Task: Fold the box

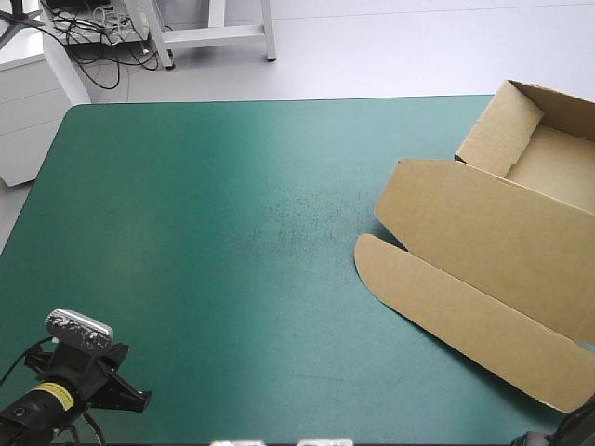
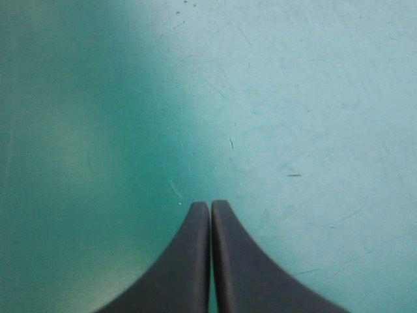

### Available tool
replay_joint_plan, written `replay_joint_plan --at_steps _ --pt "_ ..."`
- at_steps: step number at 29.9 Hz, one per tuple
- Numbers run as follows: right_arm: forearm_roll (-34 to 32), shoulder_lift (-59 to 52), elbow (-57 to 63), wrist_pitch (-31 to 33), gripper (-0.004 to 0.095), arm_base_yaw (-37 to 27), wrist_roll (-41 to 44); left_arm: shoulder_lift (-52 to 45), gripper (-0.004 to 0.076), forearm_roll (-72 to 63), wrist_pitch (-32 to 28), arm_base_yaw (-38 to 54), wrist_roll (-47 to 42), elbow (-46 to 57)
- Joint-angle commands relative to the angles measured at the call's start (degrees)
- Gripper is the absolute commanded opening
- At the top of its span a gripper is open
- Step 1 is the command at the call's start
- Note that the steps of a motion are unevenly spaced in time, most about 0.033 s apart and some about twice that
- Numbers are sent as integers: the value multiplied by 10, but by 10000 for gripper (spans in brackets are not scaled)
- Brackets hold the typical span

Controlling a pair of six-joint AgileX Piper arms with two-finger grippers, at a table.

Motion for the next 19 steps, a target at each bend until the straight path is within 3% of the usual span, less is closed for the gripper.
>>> replay_joint_plan --at_steps 1,4,7,19 --pt "6 -35 -19 6 178 -8 -4 3 -10 -4 -32 0 -1 -14" --pt "30 -35 -19 6 412 -8 -5 3 -10 -4 -32 0 -1 -14" --pt "29 -35 -19 6 533 -8 -7 3 -10 -4 -32 0 -1 -14" --pt "29 -90 -18 6 539 -8 -35 3 -10 -4 -32 0 -1 -14"
